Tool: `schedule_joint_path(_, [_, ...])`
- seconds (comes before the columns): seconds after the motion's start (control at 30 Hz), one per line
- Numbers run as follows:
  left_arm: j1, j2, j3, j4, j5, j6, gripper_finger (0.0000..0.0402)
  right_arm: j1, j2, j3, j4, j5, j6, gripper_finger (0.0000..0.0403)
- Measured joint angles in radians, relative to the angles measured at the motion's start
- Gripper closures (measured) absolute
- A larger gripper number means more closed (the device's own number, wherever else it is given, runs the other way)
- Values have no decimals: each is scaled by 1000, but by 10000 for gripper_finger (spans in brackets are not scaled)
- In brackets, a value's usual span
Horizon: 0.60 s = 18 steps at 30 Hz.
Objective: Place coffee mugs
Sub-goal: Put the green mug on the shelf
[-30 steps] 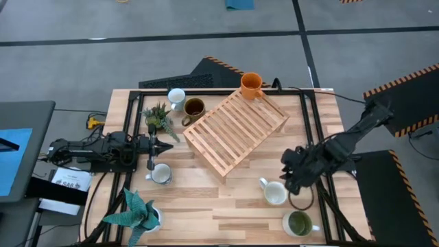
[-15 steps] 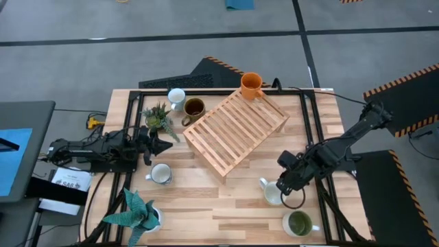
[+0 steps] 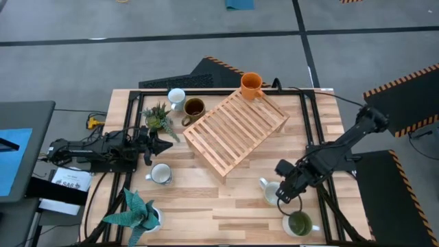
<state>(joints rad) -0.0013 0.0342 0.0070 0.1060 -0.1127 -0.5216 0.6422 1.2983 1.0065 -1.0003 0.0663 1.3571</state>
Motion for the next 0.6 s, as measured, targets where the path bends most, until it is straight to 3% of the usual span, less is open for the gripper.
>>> schedule_joint_path(0.47, [0,0,0,-9,0,-7,401,-3,92,0,24,7,-3,233])
schedule_joint_path(0.6, [0,0,0,-10,-16,-13,401,-3,124,0,29,4,-3,253])
